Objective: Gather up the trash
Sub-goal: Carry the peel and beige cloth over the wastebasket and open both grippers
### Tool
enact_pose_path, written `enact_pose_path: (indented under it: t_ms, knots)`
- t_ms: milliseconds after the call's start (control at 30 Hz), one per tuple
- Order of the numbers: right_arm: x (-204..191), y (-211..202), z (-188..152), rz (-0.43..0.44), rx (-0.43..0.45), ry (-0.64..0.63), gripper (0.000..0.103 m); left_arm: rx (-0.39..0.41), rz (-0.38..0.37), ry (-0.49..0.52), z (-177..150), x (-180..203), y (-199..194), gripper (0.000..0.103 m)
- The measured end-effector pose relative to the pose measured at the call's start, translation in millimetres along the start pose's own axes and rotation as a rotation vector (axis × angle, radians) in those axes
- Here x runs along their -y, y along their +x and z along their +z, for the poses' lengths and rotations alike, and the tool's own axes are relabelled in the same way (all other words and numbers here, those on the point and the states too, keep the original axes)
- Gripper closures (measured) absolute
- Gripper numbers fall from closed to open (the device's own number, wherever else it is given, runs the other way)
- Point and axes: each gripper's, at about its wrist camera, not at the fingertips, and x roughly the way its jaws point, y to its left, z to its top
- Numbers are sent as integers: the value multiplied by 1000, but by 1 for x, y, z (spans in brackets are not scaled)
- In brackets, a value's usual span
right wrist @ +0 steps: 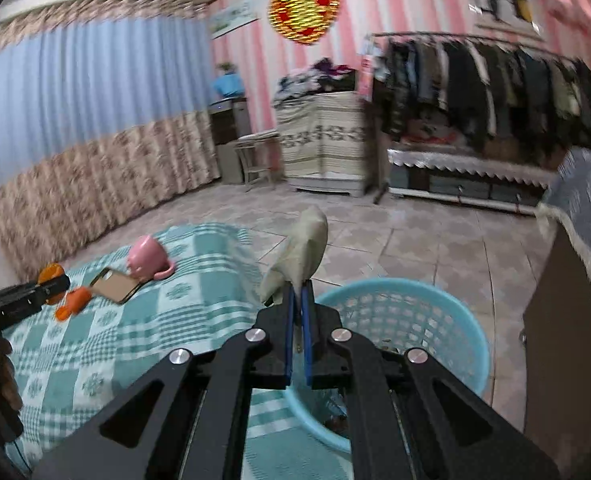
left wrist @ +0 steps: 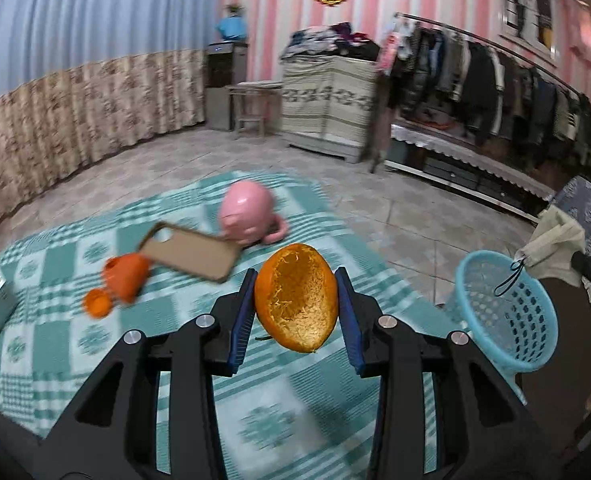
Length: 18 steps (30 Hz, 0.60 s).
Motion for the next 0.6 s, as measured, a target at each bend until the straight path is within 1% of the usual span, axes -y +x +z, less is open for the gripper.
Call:
enact_pose_path:
  t_ms: [133, 233, 433, 600]
  knots:
    - [19, 11, -11, -36, -10, 24, 99, -2, -70, 15, 11, 34, 19, 65]
    - [30, 21, -18, -46, -22, 45, 99, -23, -102, 38, 14, 58, 35, 65]
    - [54, 32, -27, -74, -44, 81, 99, -57, -160, 118, 11, 108, 66, 65]
    - [76, 37, -36, -131, -67, 108, 99, -90, -208, 159, 7, 147, 90, 65]
